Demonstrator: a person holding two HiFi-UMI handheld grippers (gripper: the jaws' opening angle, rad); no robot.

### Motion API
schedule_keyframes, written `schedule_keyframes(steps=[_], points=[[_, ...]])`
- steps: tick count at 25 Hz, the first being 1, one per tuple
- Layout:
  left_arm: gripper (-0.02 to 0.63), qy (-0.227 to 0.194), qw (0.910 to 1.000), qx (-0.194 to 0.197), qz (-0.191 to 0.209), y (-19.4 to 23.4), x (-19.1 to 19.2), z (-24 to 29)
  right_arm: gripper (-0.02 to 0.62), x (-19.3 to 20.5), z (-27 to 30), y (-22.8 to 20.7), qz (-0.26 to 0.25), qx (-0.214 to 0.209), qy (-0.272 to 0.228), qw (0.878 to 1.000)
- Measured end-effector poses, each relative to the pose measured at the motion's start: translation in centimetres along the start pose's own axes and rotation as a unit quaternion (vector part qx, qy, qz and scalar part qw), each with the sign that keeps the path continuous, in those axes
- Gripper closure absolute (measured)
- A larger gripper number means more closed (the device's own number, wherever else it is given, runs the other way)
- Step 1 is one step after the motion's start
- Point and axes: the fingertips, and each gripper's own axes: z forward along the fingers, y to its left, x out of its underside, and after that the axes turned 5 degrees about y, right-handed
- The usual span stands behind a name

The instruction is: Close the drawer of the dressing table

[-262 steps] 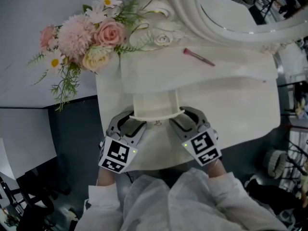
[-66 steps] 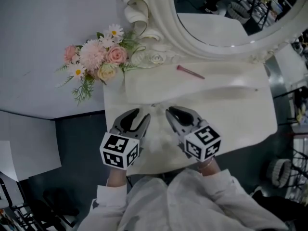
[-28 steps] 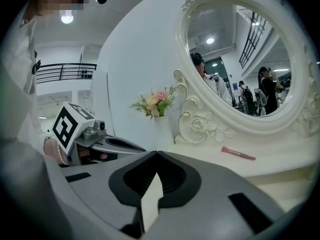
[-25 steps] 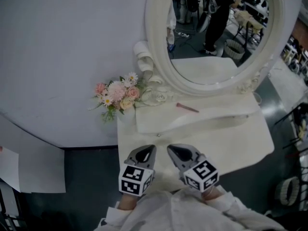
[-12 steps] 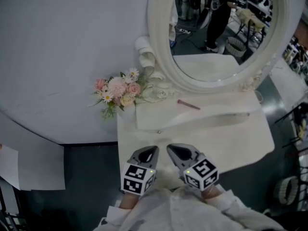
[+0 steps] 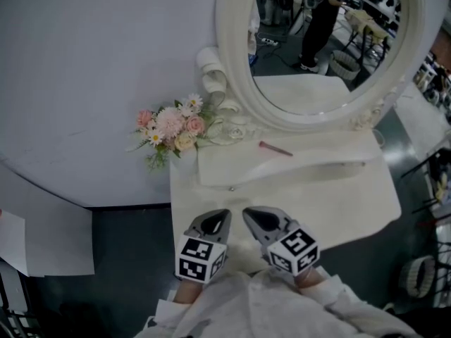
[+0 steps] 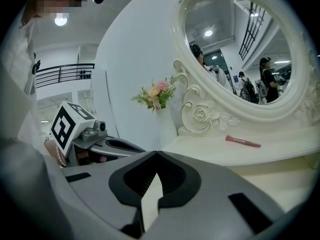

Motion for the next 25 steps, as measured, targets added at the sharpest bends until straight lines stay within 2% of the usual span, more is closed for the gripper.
schedule_keyframes(steps=[15, 25], points=[[0.600, 0.021, 0.9994, 0.026, 0.006, -1.2, 1.1, 0.8, 0.589, 1.0, 0.2, -0.6, 0.005, 0.010, 0.014, 1.000], [0.600, 0.027, 0.9991, 0.033, 0.005, -1.3, 1.3, 0.8, 0.589, 1.1, 0.4, 0.0, 0.001, -0.003, 0.021, 1.000]])
